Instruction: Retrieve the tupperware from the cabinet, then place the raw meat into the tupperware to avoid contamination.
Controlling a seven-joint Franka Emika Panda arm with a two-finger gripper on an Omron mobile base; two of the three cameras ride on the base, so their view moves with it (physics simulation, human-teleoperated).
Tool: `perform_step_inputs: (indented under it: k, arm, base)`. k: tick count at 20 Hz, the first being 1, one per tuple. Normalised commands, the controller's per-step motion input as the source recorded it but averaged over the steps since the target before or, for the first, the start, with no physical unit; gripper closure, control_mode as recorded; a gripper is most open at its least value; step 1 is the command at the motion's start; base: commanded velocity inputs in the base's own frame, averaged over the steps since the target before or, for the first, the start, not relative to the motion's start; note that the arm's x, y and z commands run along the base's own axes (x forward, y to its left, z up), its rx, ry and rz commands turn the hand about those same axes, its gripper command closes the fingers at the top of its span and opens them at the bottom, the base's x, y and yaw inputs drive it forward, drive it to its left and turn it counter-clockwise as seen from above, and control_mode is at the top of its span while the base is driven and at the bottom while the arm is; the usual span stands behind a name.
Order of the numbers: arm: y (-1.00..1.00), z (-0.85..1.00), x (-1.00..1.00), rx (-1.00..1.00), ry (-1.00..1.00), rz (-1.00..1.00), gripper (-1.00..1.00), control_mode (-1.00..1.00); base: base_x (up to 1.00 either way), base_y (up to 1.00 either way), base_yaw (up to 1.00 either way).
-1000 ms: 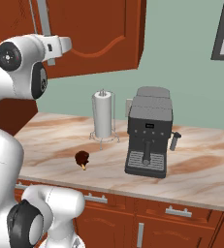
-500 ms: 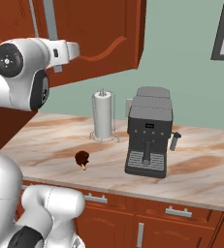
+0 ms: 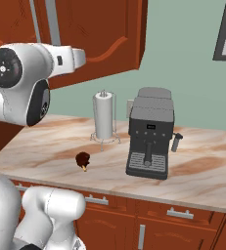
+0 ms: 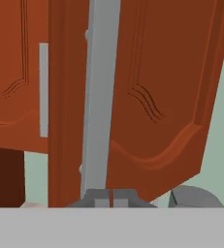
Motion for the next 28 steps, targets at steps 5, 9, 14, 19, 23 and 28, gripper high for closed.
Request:
perform_step_inputs:
  k: [5, 9, 14, 19, 23, 28]
  arm:
    - [0.00, 0.00, -0.16, 0.00, 0.01, 0.00, -1.00, -1.00]
    - [0.23, 0.01, -0.44, 0.00, 0.00, 0.00, -1.00, -1.00]
    - [0.44, 0.04, -0.48, -0.01, 0.00, 0.00, -1.00, -1.00]
    - [0.55, 0.10, -0.41, -0.04, 0.00, 0.00, -1.00, -1.00]
    - [0.46, 0.22, -0.38, -0.08, 0.00, 0.02, -1.00, -1.00]
    - [0.19, 0.07, -0.35, -0.23, 0.01, 0.04, -1.00, -1.00]
  base:
    - [0.00, 0.00, 0.00]
    - [0.00, 0.00, 0.00]
    - [0.00, 0.00, 0.00]
    - [0.00, 0.00, 0.00]
    - [0.00, 0.00, 0.00]
    - [0.00, 0.00, 0.00]
